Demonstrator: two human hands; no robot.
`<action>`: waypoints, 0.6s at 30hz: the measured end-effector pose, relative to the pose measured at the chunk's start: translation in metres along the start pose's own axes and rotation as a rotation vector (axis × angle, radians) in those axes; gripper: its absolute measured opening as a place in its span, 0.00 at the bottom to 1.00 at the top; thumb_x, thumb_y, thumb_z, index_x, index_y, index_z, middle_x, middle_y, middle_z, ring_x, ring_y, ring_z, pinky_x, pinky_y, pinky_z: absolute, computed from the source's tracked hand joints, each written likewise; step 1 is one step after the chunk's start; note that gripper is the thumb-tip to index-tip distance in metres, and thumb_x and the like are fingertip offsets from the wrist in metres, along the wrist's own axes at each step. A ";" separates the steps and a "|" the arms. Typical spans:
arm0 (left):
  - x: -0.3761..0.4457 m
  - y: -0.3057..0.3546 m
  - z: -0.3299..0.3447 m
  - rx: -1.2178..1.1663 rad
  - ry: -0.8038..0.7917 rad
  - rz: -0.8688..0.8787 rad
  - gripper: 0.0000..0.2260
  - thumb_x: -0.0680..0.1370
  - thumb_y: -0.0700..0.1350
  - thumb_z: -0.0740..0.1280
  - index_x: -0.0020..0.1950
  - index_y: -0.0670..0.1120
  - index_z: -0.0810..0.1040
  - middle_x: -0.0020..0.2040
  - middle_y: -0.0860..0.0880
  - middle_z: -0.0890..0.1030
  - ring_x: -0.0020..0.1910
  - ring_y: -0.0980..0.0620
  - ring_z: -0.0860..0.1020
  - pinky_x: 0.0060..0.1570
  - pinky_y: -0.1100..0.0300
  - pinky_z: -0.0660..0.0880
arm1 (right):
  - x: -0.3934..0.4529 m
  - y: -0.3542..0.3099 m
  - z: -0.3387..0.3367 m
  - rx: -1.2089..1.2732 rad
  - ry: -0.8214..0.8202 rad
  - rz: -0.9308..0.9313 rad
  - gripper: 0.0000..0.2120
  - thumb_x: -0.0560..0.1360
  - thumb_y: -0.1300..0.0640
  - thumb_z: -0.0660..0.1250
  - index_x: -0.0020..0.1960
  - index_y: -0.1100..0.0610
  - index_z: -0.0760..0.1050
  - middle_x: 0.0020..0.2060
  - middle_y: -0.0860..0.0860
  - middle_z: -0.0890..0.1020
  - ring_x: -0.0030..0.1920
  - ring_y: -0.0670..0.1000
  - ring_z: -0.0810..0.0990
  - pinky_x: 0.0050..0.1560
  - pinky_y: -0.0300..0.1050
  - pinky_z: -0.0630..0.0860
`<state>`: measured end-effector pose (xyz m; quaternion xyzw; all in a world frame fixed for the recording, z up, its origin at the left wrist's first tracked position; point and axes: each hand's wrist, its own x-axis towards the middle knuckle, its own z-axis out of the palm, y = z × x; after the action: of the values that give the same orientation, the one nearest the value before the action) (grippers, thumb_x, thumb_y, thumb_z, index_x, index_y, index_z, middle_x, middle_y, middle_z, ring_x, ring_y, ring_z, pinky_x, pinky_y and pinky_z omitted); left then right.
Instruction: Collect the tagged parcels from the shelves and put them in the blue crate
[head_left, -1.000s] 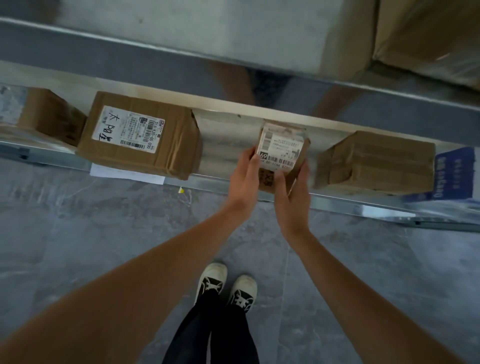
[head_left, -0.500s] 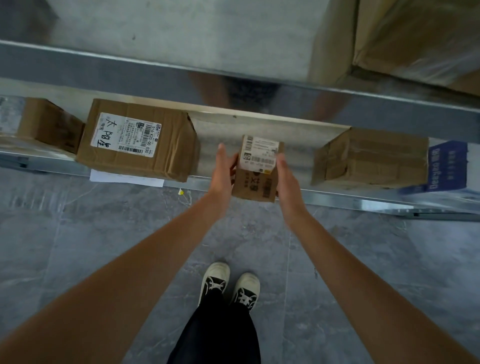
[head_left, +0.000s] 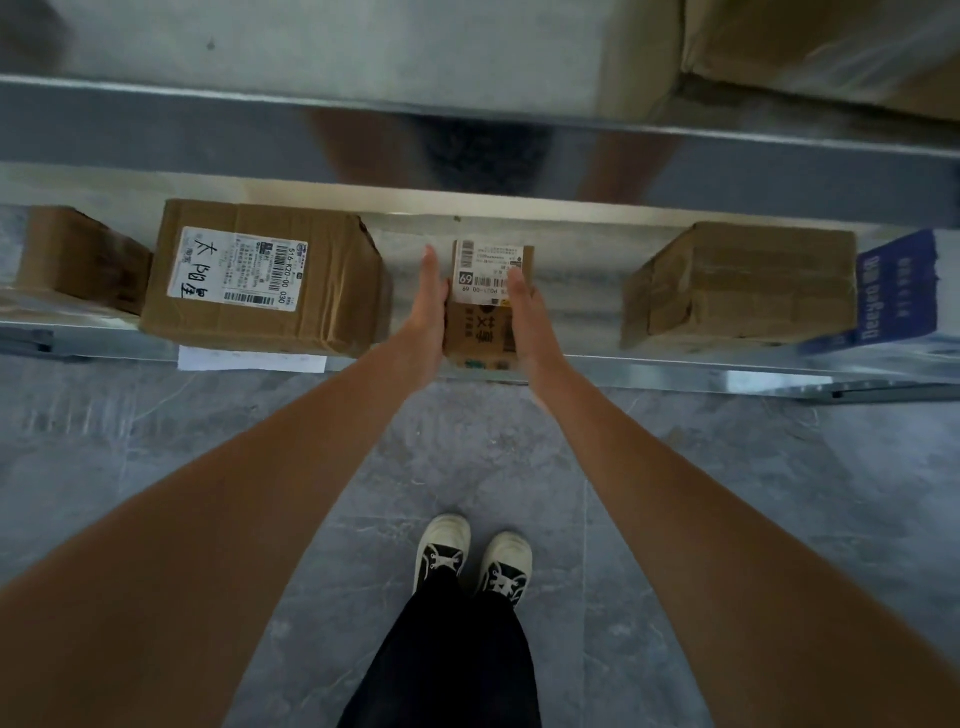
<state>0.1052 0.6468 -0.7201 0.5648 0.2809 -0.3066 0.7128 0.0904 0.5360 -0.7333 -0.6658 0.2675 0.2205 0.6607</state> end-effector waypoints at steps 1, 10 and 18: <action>-0.004 0.000 0.003 0.031 0.072 0.048 0.31 0.80 0.64 0.42 0.67 0.50 0.74 0.60 0.45 0.81 0.58 0.48 0.78 0.62 0.46 0.71 | -0.004 0.001 0.000 -0.017 0.018 -0.008 0.34 0.75 0.31 0.56 0.72 0.52 0.66 0.63 0.53 0.79 0.61 0.55 0.79 0.64 0.59 0.75; -0.055 -0.024 0.087 0.208 0.398 0.675 0.19 0.74 0.54 0.59 0.64 0.53 0.68 0.63 0.47 0.72 0.64 0.48 0.71 0.66 0.45 0.69 | -0.048 0.000 -0.098 -0.354 0.617 -0.314 0.25 0.79 0.44 0.60 0.71 0.58 0.69 0.67 0.54 0.74 0.67 0.53 0.72 0.68 0.48 0.69; -0.023 -0.036 0.210 0.307 0.107 0.104 0.23 0.84 0.51 0.52 0.77 0.44 0.59 0.77 0.46 0.61 0.75 0.48 0.60 0.71 0.58 0.55 | -0.028 -0.002 -0.260 -0.351 0.845 -0.214 0.30 0.80 0.44 0.60 0.76 0.58 0.61 0.74 0.55 0.66 0.72 0.55 0.66 0.70 0.52 0.66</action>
<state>0.0743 0.4379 -0.6829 0.6964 0.2387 -0.2779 0.6171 0.0553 0.2786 -0.7057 -0.8228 0.4016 -0.0974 0.3902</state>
